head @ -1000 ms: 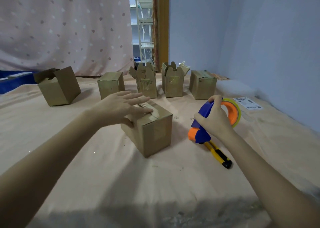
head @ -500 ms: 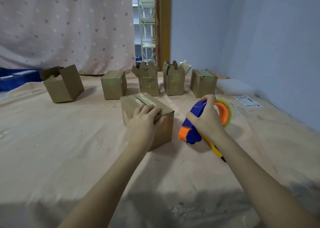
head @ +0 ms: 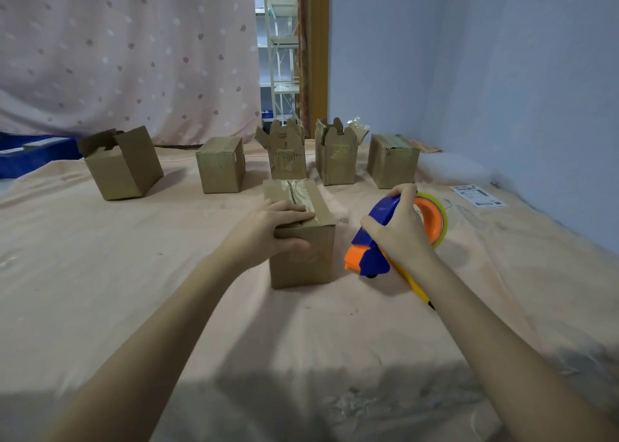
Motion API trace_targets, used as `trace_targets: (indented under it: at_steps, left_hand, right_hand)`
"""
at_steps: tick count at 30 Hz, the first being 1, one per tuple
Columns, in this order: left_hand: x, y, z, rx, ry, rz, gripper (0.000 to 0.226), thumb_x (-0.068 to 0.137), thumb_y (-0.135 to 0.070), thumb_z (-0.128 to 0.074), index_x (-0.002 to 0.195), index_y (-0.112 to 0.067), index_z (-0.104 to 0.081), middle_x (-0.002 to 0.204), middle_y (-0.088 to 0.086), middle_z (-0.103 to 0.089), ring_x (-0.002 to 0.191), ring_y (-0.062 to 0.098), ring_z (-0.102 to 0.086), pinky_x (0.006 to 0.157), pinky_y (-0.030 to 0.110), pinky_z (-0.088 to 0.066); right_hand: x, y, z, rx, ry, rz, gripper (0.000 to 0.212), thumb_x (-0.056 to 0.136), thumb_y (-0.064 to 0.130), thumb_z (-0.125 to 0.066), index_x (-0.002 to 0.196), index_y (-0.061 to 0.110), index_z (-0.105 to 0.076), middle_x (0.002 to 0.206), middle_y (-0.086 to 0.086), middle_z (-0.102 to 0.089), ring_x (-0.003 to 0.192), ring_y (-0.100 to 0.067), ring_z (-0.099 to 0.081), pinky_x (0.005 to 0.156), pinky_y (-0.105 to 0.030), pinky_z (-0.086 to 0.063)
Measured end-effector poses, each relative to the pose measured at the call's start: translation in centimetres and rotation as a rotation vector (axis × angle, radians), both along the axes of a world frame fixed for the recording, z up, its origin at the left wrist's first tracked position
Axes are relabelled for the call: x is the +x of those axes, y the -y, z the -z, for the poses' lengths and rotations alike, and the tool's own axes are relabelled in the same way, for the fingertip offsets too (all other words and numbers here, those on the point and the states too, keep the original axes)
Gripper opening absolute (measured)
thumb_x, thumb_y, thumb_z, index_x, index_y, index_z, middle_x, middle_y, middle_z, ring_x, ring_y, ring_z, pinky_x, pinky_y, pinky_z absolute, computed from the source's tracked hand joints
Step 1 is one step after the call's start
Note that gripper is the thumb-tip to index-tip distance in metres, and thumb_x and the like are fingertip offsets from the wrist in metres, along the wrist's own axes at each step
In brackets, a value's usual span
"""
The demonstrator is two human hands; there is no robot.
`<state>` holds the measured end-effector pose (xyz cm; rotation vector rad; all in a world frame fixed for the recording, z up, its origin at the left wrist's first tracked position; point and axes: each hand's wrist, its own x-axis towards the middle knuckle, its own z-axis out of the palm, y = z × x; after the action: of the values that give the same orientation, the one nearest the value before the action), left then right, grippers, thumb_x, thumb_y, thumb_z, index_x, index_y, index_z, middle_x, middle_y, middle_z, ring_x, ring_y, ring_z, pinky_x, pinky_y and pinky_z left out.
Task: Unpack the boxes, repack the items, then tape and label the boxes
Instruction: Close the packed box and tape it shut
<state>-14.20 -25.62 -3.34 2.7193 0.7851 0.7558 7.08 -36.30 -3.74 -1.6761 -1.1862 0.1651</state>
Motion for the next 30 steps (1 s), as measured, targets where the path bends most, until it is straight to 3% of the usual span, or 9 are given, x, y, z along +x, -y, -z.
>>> trace_targets:
  at_steps: [4, 7, 10, 13, 16, 21, 24, 28, 30]
  left_hand:
    - [-1.5, -0.6, 0.6, -0.090, 0.071, 0.100, 0.063, 0.073, -0.053, -0.071, 0.128, -0.025, -0.059, 0.131, -0.012, -0.053, 0.128, 0.005, -0.042, 0.106, 0.016, -0.027]
    - [-1.4, 0.1, 1.0, -0.077, 0.088, 0.127, 0.068, 0.074, -0.060, -0.056, 0.130, -0.022, -0.058, 0.133, -0.008, -0.053, 0.130, 0.002, -0.038, 0.109, 0.014, -0.024]
    - [-1.3, 0.5, 1.1, -0.037, 0.066, 0.119, 0.073, 0.072, -0.062, -0.060, 0.133, -0.023, -0.055, 0.136, -0.006, -0.051, 0.133, 0.006, -0.035, 0.110, 0.019, -0.023]
    - [-1.4, 0.7, 1.1, 0.006, 0.024, 0.104, 0.074, 0.070, -0.047, -0.077, 0.135, -0.023, -0.052, 0.139, -0.004, -0.049, 0.136, 0.014, -0.034, 0.112, 0.029, -0.026]
    - [-1.3, 0.9, 0.9, 0.038, -0.025, 0.100, 0.078, 0.068, -0.031, -0.085, 0.137, -0.022, -0.049, 0.141, -0.003, -0.047, 0.135, 0.018, -0.034, 0.110, 0.026, -0.027]
    - [-1.7, 1.6, -0.3, -0.004, -0.158, 0.011, 0.087, 0.069, -0.036, -0.083, 0.144, -0.034, -0.037, 0.152, -0.015, -0.031, 0.145, 0.010, -0.014, 0.113, 0.030, -0.021]
    - [-1.7, 4.0, -0.6, -0.169, 0.039, -0.077, 0.075, 0.083, -0.041, -0.069, 0.147, -0.034, -0.030, 0.154, -0.009, -0.029, 0.147, 0.010, -0.006, 0.118, 0.042, -0.016]
    - [-0.9, 8.4, 0.4, -0.242, 0.533, -0.323, 0.032, 0.096, -0.030, -0.053, 0.125, -0.018, -0.057, 0.125, -0.004, -0.059, 0.123, 0.016, -0.049, 0.101, 0.033, -0.039]
    - [-0.2, 10.4, 1.0, -0.234, 0.635, -0.417, 0.024, 0.097, -0.029, -0.046, 0.109, -0.015, -0.061, 0.108, -0.001, -0.062, 0.107, 0.020, -0.054, 0.092, 0.035, -0.042]
  right_hand:
    - [0.2, 0.3, -0.1, 0.002, -0.051, 0.017, 0.050, 0.082, 0.016, -0.068, 0.110, 0.019, -0.027, 0.083, 0.005, -0.047, 0.072, -0.012, -0.053, 0.057, -0.027, -0.045]
    - [0.2, 0.6, -0.3, 0.022, -0.082, 0.028, 0.049, 0.082, 0.014, -0.067, 0.110, 0.019, -0.027, 0.084, 0.005, -0.047, 0.071, -0.012, -0.052, 0.056, -0.025, -0.042]
    - [0.1, 0.9, -0.6, 0.050, -0.143, 0.037, 0.048, 0.082, 0.012, -0.067, 0.110, 0.018, -0.028, 0.084, 0.005, -0.046, 0.072, -0.012, -0.052, 0.057, -0.025, -0.042]
    - [-0.1, 1.3, -1.0, 0.085, -0.221, 0.039, 0.048, 0.080, 0.010, -0.067, 0.109, 0.017, -0.029, 0.088, 0.000, -0.050, 0.077, -0.018, -0.055, 0.065, -0.032, -0.046]
    - [-0.7, 1.8, -1.4, 0.113, -0.275, 0.035, 0.047, 0.080, 0.008, -0.066, 0.109, 0.016, -0.029, 0.086, 0.004, -0.046, 0.074, -0.014, -0.051, 0.064, -0.030, -0.044]
    - [-2.2, 2.9, -2.0, 0.186, -0.531, 0.027, 0.043, 0.081, 0.010, -0.064, 0.110, 0.015, -0.033, 0.083, 0.010, -0.043, 0.071, -0.006, -0.048, 0.063, -0.022, -0.041]
    - [-3.1, 3.1, -1.8, 0.180, -0.759, 0.025, 0.050, 0.072, 0.023, -0.068, 0.111, 0.020, -0.037, 0.089, 0.004, -0.049, 0.080, -0.017, -0.054, 0.074, -0.036, -0.047]
    - [-4.5, 3.5, -1.1, 0.315, -0.845, 0.094, 0.042, 0.081, 0.015, -0.064, 0.112, 0.017, -0.036, 0.083, 0.006, -0.050, 0.076, -0.014, -0.053, 0.069, -0.030, -0.041]
    - [-5.4, 3.8, -0.9, 0.409, -0.851, 0.133, 0.042, 0.080, 0.012, -0.065, 0.110, 0.017, -0.036, 0.088, 0.005, -0.052, 0.076, -0.013, -0.053, 0.070, -0.029, -0.042]
